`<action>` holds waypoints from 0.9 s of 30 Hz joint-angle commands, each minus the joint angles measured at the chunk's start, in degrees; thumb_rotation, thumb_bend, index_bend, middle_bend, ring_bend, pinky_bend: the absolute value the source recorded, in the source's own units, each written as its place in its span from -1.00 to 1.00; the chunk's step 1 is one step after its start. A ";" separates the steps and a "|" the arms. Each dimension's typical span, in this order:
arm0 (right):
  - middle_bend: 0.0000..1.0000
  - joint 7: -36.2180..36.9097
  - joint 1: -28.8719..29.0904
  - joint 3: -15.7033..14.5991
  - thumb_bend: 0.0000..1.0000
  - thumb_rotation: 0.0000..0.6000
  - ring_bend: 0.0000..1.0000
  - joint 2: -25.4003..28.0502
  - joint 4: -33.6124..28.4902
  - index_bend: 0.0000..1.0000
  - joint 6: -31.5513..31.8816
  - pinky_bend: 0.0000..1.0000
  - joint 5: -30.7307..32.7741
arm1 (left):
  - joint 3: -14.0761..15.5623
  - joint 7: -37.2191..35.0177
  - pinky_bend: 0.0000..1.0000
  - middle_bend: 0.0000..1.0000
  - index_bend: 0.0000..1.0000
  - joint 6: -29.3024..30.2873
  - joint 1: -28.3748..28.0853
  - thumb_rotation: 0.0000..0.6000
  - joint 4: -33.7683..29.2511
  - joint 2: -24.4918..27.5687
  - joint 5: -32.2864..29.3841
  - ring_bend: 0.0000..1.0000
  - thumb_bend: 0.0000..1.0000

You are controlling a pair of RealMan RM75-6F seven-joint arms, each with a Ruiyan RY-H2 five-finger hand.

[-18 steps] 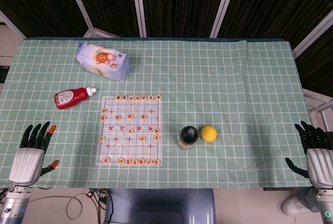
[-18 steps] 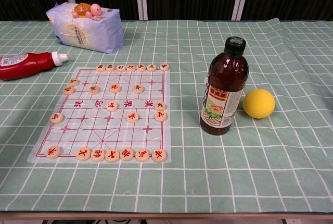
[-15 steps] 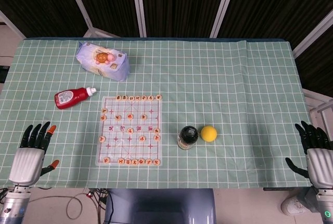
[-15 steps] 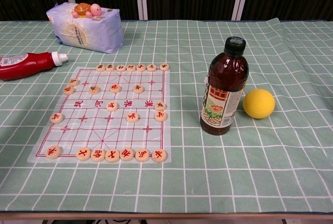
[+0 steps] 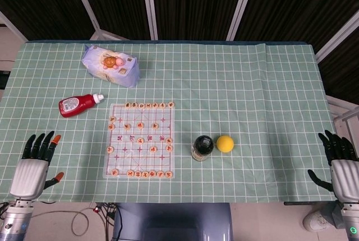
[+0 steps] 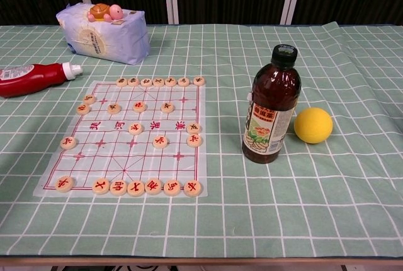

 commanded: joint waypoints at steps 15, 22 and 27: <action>-1.00 -0.02 -0.07 -0.01 -0.46 1.00 -1.00 0.06 -0.21 -1.00 -0.07 -1.00 0.15 | 0.09 0.70 -1.00 -1.00 -1.00 -1.81 -1.44 1.00 -1.16 1.41 1.03 -1.00 -1.00; -1.00 0.09 -0.05 0.06 -0.46 1.00 -1.00 0.11 -0.38 -1.00 -0.30 -1.00 0.48 | -1.58 2.65 -0.97 -1.00 -1.00 -7.00 -6.00 1.00 -3.45 3.99 1.98 -1.00 -1.00; -1.00 0.11 0.00 0.17 -0.46 1.00 -1.00 0.14 -0.45 -1.00 -0.46 -1.00 0.74 | -3.26 3.46 -0.76 -1.00 -1.00 -14.37 -11.94 1.00 -5.55 6.22 2.89 -0.99 -1.00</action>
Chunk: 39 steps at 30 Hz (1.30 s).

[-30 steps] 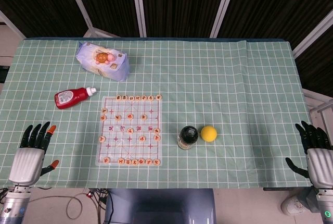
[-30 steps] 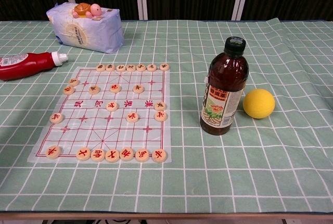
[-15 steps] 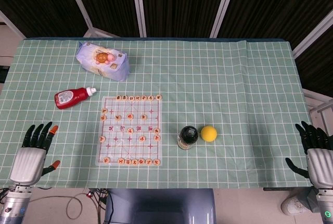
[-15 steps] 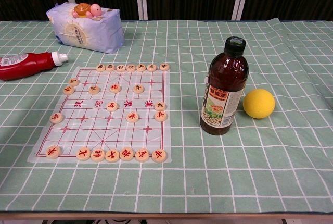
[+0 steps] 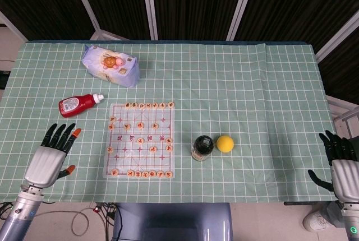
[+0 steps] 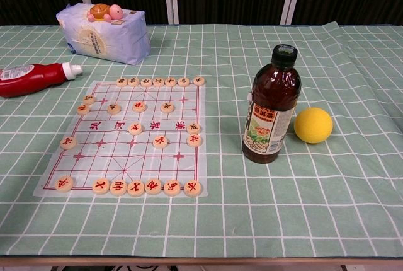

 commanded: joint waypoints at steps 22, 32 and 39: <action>-1.00 1.22 0.17 0.43 -0.46 1.00 -1.00 0.27 -0.30 -1.00 -1.13 -1.00 1.56 | -9.97 12.60 -0.20 -0.20 -0.28 -27.58 -24.10 1.00 -2.51 -7.00 -15.20 -0.42 -0.67; -1.00 1.79 0.19 0.59 -0.46 1.00 -1.00 0.39 -0.62 -1.00 -1.41 -1.00 2.04 | -10.78 17.85 0.93 1.00 -0.07 -34.19 -32.58 1.00 2.05 -14.44 -23.74 0.85 -0.63; -1.00 2.45 0.18 0.73 -0.46 1.00 -1.00 0.46 -0.59 -1.00 -1.45 -1.00 2.21 | -11.27 21.45 1.00 1.00 -0.02 -40.64 -40.70 1.00 6.28 -17.04 -31.17 0.98 -0.72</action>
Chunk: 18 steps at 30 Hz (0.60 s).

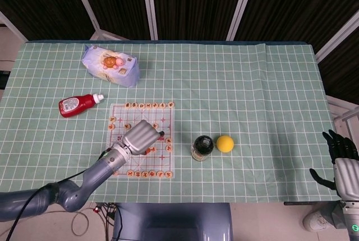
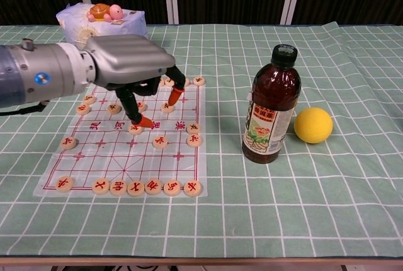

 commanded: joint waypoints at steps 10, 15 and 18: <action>-1.00 0.94 0.01 0.19 -0.46 1.00 -1.00 0.08 -0.08 -1.00 -0.11 -1.00 0.23 | 2.12 5.36 1.00 1.00 0.01 -5.05 -11.42 1.00 6.90 -5.09 -8.47 1.00 -0.72; -1.00 1.32 0.02 0.29 -0.46 1.00 -1.00 0.10 0.01 -1.00 -0.18 -1.00 0.41 | 3.78 5.76 1.00 1.00 0.04 -5.24 -13.87 1.00 8.34 -6.28 -9.92 1.00 -0.72; -1.00 1.41 0.03 0.33 -0.46 1.00 -1.00 0.11 0.00 -1.00 -0.18 -1.00 0.42 | 4.58 5.56 1.00 1.00 0.05 -5.09 -14.56 1.00 8.98 -6.78 -9.94 1.00 -0.72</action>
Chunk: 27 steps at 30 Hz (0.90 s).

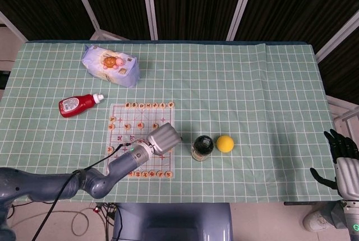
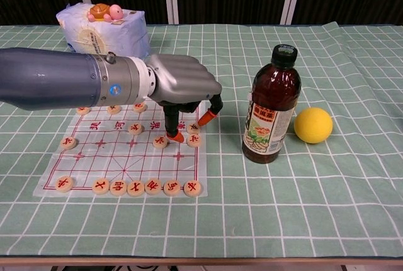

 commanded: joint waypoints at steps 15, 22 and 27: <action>-1.00 0.31 -0.04 0.09 -0.46 1.00 -1.00 -0.01 -0.18 -1.00 0.04 -1.00 0.08 | 3.77 -2.56 1.00 1.00 0.00 1.81 -3.17 1.00 3.00 -1.50 -0.37 1.00 -0.71; -1.00 0.55 -0.04 0.09 -0.46 1.00 -1.00 0.07 -0.25 -1.00 -0.09 -1.00 0.15 | 4.63 -2.40 1.00 1.00 -0.06 2.54 -4.60 1.00 2.84 -1.77 -3.09 1.00 -0.66; -1.00 0.63 -0.04 0.13 -0.46 1.00 -1.00 0.11 -0.26 -1.00 -0.06 -1.00 0.15 | 5.09 -2.17 1.00 1.00 -0.07 3.52 -5.37 1.00 2.58 -2.09 -4.42 1.00 -0.65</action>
